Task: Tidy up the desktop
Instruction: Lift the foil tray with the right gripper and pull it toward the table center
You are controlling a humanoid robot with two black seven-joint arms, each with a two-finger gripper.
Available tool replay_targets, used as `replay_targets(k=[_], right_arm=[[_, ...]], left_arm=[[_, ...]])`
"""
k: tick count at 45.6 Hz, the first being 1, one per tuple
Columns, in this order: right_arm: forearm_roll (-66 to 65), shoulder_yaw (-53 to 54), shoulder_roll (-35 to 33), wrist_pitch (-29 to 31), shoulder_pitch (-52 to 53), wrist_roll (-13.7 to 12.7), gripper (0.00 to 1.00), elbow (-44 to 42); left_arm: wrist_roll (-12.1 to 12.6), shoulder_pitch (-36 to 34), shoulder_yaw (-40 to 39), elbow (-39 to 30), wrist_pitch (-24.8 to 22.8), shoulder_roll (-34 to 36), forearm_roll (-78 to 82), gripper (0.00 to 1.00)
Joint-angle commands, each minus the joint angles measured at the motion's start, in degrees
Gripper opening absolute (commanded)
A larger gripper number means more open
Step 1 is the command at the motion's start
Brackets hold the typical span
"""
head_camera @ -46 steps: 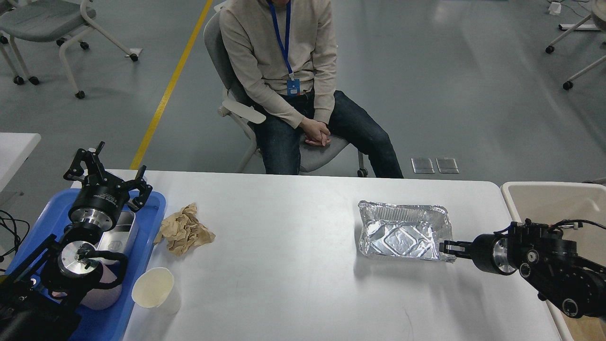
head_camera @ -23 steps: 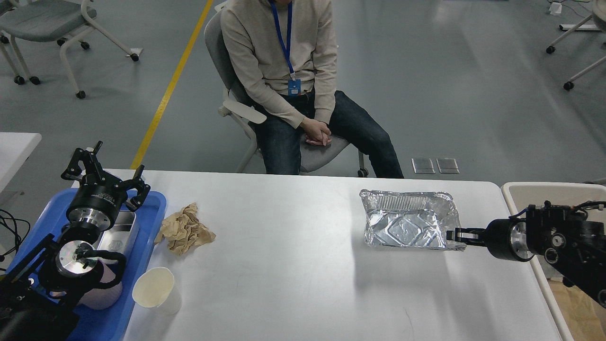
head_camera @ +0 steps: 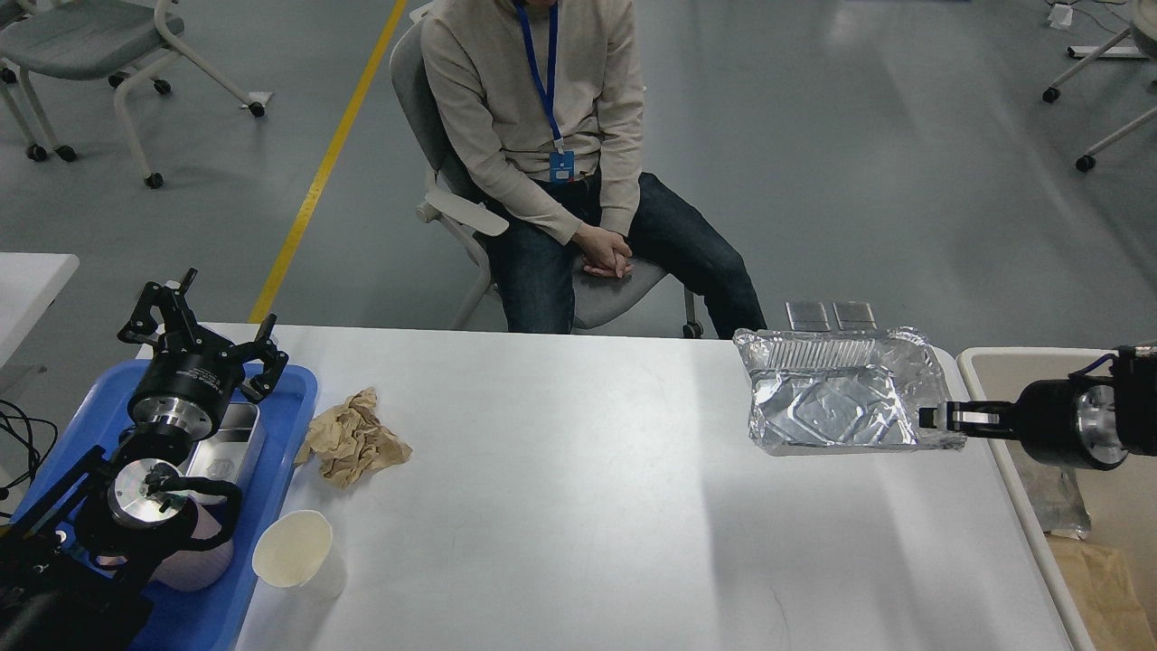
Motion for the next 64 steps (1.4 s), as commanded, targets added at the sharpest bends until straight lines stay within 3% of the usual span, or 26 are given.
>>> replay_targets(k=[1, 18, 48, 64], right_arm=[[2.35, 0.33, -3.81, 0.97, 0.23, 0.02, 0.0, 2.34], [4.55, -0.2, -4.17, 3.43, 5.85, -0.16, 0.0, 3.66], [1.57, -13.2, 19.56, 2.82, 16.32, -1.13, 0.0, -6.88], [1.48, -14.97, 27.74, -2.54, 15.17, -4.55, 0.0, -15.05]], left_arm=[[0.0, 0.08, 0.0, -0.88, 0.09, 0.02, -0.06, 0.96], [0.0, 0.08, 0.0, -1.5, 0.18, 0.1, 0.02, 0.96], [0.0, 0.08, -0.08, -1.5, 1.06, 1.16, 0.02, 0.96], [0.0, 0.08, -0.08, -1.5, 1.5, 1.51, 0.02, 0.96]])
